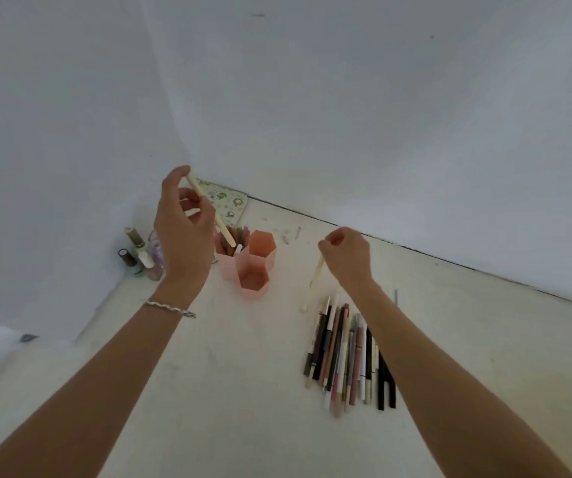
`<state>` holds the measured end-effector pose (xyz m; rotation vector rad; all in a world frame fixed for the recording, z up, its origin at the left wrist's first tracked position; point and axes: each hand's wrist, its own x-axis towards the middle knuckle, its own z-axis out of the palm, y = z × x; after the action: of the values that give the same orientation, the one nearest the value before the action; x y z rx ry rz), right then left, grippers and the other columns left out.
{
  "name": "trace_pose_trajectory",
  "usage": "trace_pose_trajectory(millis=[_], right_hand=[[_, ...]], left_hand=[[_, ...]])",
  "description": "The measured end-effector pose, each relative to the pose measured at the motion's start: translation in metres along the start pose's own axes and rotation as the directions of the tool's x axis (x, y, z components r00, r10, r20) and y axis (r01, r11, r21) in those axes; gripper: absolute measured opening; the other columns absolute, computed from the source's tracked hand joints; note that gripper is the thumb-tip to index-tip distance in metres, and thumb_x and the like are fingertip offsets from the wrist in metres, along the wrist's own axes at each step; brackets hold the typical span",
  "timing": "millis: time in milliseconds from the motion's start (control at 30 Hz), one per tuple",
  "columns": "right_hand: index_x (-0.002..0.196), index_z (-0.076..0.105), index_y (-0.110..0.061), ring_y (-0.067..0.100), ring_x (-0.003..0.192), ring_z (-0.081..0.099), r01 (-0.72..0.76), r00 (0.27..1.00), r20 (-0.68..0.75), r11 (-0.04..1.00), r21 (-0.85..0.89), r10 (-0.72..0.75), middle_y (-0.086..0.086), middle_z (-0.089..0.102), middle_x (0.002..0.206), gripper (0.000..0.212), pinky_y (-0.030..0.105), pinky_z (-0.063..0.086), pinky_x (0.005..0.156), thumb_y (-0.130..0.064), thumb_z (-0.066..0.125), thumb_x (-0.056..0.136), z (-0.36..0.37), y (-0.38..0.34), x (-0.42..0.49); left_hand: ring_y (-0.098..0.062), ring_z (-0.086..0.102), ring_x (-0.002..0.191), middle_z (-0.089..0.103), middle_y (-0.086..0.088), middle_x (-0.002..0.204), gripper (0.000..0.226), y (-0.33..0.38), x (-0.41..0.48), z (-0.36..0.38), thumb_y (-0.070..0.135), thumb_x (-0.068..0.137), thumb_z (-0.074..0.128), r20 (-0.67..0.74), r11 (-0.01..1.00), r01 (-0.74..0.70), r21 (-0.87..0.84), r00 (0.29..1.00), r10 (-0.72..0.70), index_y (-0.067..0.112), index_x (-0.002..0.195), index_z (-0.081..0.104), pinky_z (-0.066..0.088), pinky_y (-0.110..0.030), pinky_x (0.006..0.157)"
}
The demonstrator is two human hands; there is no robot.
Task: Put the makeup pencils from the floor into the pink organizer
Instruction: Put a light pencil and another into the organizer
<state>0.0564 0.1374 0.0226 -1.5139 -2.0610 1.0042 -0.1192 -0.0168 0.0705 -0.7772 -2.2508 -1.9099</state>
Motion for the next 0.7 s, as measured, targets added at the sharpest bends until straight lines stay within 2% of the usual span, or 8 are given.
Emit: trace_pose_trajectory(millis=[100,167,267,400,467,567,633,700], right_hand=[[0.084,0.067,-0.013,0.003,0.061,0.055,0.05,0.99,-0.137,0.972,0.228,-0.019,-0.005,0.064,0.073,0.007,0.004,0.039,0.049,-0.015,0.063,0.078,-0.022,-0.038,0.004],[0.084,0.067,-0.016,-0.001,0.056,0.052,0.119,0.976,-0.211,0.94,0.321,-0.052,-0.007,0.063,0.073,0.007,0.004,0.038,0.049,-0.014,0.063,0.079,-0.029,-0.063,0.0],[0.088,0.066,-0.016,0.0,0.064,0.052,0.211,0.955,-0.279,0.894,0.395,-0.102,-0.01,0.063,0.075,0.009,0.011,0.043,0.059,-0.013,0.062,0.081,-0.027,-0.089,-0.013],[0.091,0.066,-0.015,0.011,0.077,0.053,0.318,0.925,-0.337,0.843,0.433,-0.176,-0.011,0.062,0.079,0.01,0.025,0.047,0.075,-0.012,0.062,0.083,-0.014,-0.106,-0.028],[0.091,0.065,-0.018,0.013,0.08,0.053,0.384,0.9,-0.369,0.818,0.427,-0.23,-0.015,0.061,0.078,0.009,0.022,0.045,0.077,-0.013,0.062,0.084,-0.002,-0.112,-0.034],[0.093,0.064,-0.021,0.013,0.086,0.053,0.477,0.859,-0.376,0.808,0.346,-0.347,-0.022,0.058,0.08,0.013,0.009,0.04,0.078,-0.011,0.063,0.085,0.021,-0.117,-0.043],[0.096,0.066,-0.016,0.012,0.09,0.053,0.529,0.835,-0.344,0.799,0.285,-0.43,-0.023,0.056,0.084,0.013,0.006,0.038,0.079,-0.009,0.064,0.085,0.037,-0.115,-0.048],[0.097,0.068,-0.013,0.01,0.092,0.051,0.55,0.826,-0.277,0.808,0.21,-0.49,-0.018,0.059,0.087,0.014,0.012,0.04,0.082,-0.007,0.064,0.086,0.051,-0.107,-0.05]], left_hand=[[-0.005,0.061,0.081,0.061,-0.005,0.095,0.04,-0.016,0.003,-0.004,0.002,0.091,0.056,0.054,0.998,-0.042,0.049,0.998,0.039,0.017,0.128,0.052,0.053,-0.01,0.071],[-0.014,0.061,0.089,0.062,-0.008,0.104,0.037,-0.026,-0.003,-0.003,0.003,0.093,0.056,0.143,0.986,-0.107,0.131,0.986,0.088,0.016,0.127,0.052,0.055,-0.017,0.078],[-0.02,0.057,0.103,0.058,-0.009,0.114,0.026,-0.04,-0.016,-0.003,0.009,0.093,0.06,0.239,0.932,-0.216,0.29,0.96,0.148,0.012,0.119,0.062,0.055,-0.036,0.086],[-0.028,0.046,0.125,0.048,-0.013,0.134,0.027,-0.047,-0.015,-0.017,0.019,0.095,0.056,0.164,0.902,-0.206,0.378,0.974,0.154,0.013,0.12,0.065,0.04,-0.032,0.101],[-0.028,0.045,0.125,0.045,-0.014,0.135,0.032,-0.043,-0.005,-0.028,0.017,0.096,0.048,0.094,0.924,-0.175,0.341,0.984,0.151,0.011,0.125,0.059,0.04,-0.034,0.105],[-0.026,0.048,0.123,0.044,-0.012,0.135,0.034,-0.031,0.009,-0.041,0.008,0.095,0.045,0.041,0.953,-0.144,0.266,0.99,0.138,0.01,0.128,0.056,0.047,-0.044,0.098],[-0.022,0.053,0.116,0.045,-0.009,0.133,0.035,-0.023,0.012,-0.046,0.007,0.095,0.043,0.021,0.963,-0.165,0.211,0.986,0.165,0.01,0.127,0.055,0.05,-0.034,0.093],[-0.015,0.055,0.107,0.045,-0.008,0.132,0.034,-0.016,0.012,-0.048,0.009,0.095,0.042,0.01,0.97,-0.175,0.166,0.984,0.176,0.011,0.126,0.055,0.05,-0.021,0.085]])
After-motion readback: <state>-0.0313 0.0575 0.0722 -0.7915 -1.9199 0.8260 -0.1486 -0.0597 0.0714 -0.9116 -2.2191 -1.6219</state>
